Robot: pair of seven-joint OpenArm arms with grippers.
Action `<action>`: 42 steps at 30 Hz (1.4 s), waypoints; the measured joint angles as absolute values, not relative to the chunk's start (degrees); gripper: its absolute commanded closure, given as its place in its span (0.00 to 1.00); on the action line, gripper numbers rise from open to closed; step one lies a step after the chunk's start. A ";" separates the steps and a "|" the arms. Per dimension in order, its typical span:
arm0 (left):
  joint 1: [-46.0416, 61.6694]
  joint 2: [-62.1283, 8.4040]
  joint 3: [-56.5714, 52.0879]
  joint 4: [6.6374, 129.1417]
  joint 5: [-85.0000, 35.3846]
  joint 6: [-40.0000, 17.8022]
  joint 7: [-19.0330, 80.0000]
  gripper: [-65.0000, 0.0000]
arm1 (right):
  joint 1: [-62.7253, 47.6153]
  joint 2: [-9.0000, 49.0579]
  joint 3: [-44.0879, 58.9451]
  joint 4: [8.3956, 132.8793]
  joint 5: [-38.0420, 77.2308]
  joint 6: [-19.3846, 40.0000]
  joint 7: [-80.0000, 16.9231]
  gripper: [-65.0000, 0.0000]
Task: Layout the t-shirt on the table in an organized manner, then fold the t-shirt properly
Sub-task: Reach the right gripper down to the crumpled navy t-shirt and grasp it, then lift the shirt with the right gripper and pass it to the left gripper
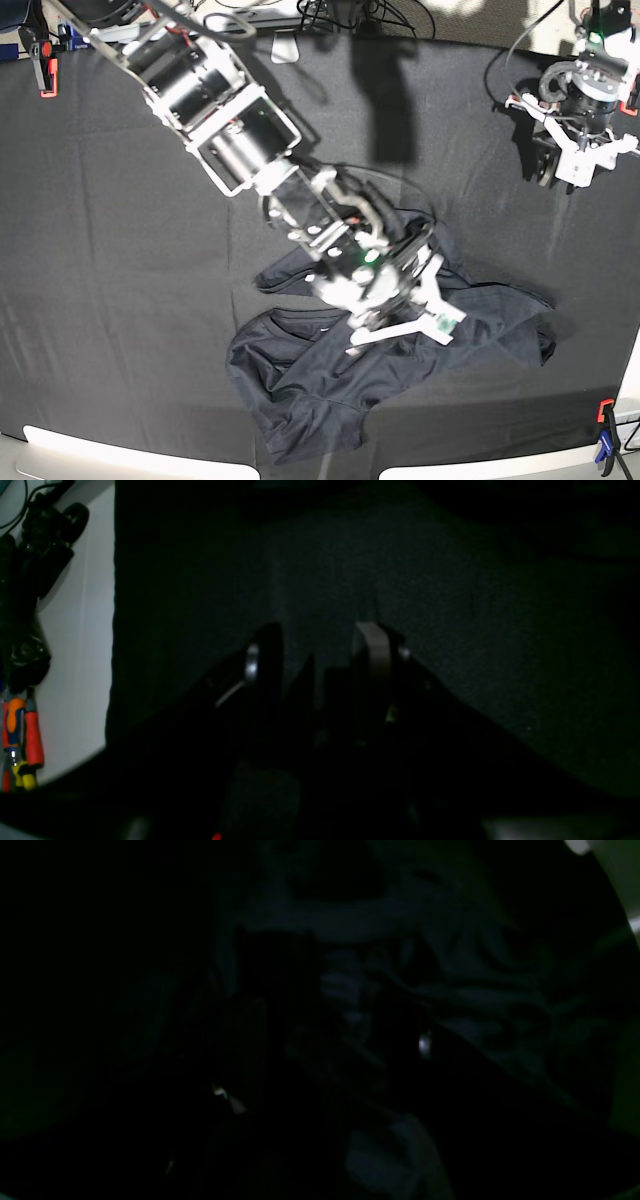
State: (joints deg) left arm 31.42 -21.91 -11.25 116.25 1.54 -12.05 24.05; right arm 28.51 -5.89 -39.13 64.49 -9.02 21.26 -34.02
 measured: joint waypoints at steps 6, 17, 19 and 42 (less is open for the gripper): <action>31.42 -21.91 -11.25 116.25 1.54 -12.05 24.03 0.67 | 28.51 -5.89 -44.42 64.49 -8.97 21.26 -35.90 0.62; 31.42 -21.91 -11.25 116.25 1.54 -12.05 24.03 0.67 | 28.53 -5.91 -44.75 64.49 -12.01 16.93 -36.95 0.66; 31.42 -21.91 -11.25 116.25 1.54 -12.05 24.05 0.67 | 28.53 -5.91 -44.82 64.49 -12.01 16.93 -36.95 0.66; 31.44 -21.91 -11.25 116.18 1.50 -12.03 24.10 0.67 | 24.03 -7.11 -45.04 85.03 -8.34 15.88 -44.62 1.00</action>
